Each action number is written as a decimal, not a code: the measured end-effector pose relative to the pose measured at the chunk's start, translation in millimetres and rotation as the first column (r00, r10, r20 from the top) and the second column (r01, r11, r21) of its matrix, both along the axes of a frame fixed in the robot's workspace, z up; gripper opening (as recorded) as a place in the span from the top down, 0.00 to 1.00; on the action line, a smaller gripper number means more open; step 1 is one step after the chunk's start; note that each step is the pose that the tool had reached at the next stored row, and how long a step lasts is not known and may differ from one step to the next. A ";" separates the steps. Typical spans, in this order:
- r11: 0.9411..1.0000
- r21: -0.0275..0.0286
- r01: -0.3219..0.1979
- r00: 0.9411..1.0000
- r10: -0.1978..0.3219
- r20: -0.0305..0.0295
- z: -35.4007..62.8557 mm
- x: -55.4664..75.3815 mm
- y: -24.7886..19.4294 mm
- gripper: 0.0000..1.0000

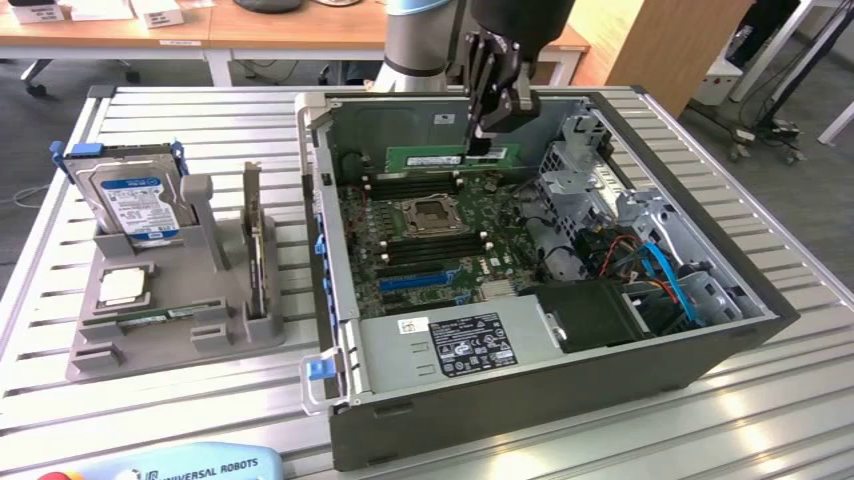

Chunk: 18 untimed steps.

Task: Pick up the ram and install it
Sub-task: 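Insert the ram into the slot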

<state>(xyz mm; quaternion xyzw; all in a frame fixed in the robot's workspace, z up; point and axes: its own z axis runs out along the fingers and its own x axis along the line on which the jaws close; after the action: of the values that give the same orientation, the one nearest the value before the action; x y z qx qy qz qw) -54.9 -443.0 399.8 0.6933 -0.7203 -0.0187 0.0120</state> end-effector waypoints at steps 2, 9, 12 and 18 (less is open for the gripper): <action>1.000 0.000 0.000 1.000 0.000 0.000 -1.2 0.0 0.8 0.89; 1.000 0.000 0.000 1.000 0.000 0.000 -6.6 0.0 3.1 0.89; 1.000 0.000 0.000 1.000 0.000 0.000 -8.8 0.0 3.7 0.89; 1.000 0.000 0.000 1.000 0.000 0.000 -11.8 0.0 4.9 0.89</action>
<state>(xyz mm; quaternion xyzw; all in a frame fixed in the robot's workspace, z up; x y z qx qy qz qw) -54.9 -438.1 388.0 0.6933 -0.7203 -0.0186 0.0121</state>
